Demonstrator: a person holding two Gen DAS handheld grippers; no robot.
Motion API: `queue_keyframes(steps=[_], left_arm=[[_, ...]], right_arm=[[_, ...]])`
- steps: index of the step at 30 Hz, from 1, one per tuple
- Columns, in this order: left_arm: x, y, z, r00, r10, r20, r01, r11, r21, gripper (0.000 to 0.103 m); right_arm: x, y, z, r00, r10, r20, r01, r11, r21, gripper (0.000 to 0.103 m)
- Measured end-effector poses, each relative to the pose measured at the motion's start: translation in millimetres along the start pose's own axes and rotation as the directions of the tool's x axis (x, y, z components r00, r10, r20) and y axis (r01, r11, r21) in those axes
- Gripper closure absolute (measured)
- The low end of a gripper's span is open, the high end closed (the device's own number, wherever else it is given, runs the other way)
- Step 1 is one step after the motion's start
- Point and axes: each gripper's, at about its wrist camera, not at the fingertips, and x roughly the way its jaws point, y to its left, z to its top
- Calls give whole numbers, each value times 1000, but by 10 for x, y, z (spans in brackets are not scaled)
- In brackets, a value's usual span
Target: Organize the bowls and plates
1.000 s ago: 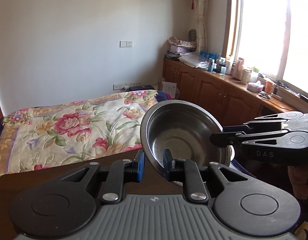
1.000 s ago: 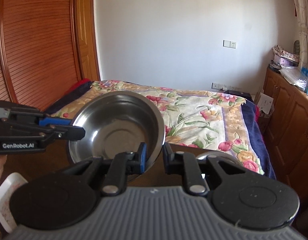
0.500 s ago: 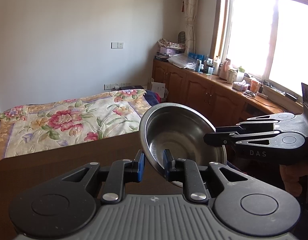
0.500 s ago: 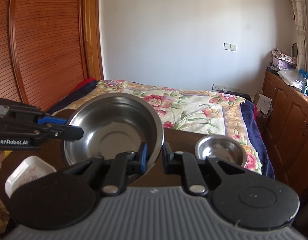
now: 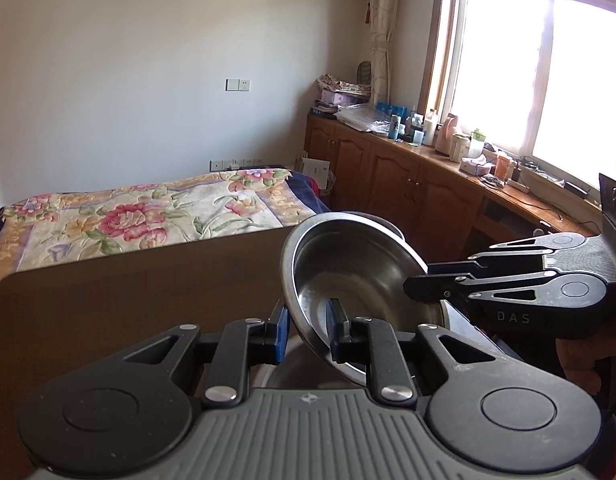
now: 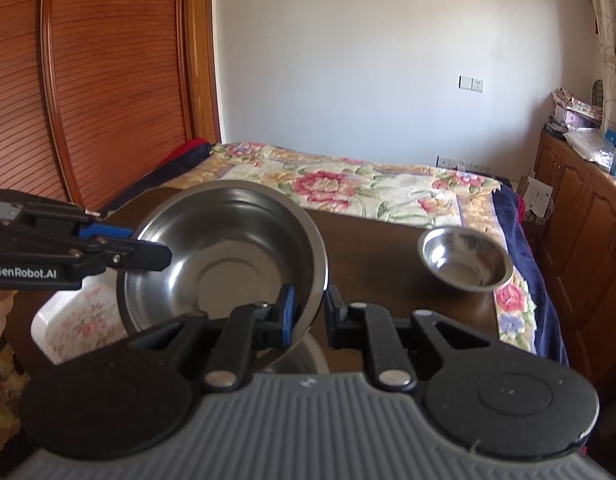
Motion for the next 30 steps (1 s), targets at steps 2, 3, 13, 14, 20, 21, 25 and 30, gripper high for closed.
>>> queue_keyframes(steps=[2,3,13,14,20,21,25,30], left_arm=[[-10,-13,-65,1000,-7,1,7,1000,-6,82],[-8,-16,-99,1000,-13,-1,13,1000,-10,82],[13,-33,-410,999,-24,-36,23,1000,-20,82],[27,-26,-439,999,-24,-44,23,999,-25,82],[132,6,-577,996,-24,-86,21,999,-41,82],[149,9,-593,996,-24,-91,20,999,-40,82],[188,3,-636,994,-26,-105,22,999,-38,82],[208,-65,-681,994,-6,-112,6,1000,-4,81]], right_arm=[[-4,6,-53,1000,1,-8,-1,1000,5,85],[-6,14,-78,1000,3,-10,-3,1000,3,85],[21,124,-301,999,4,-44,-5,1000,-19,85],[35,136,-324,999,2,-48,-3,1000,-23,85],[119,161,-439,997,2,-81,-5,999,-34,85],[125,156,-442,997,3,-83,-6,999,-34,85],[141,158,-461,996,2,-90,-5,999,-42,86],[171,196,-512,995,-2,-100,-6,997,-73,94]])
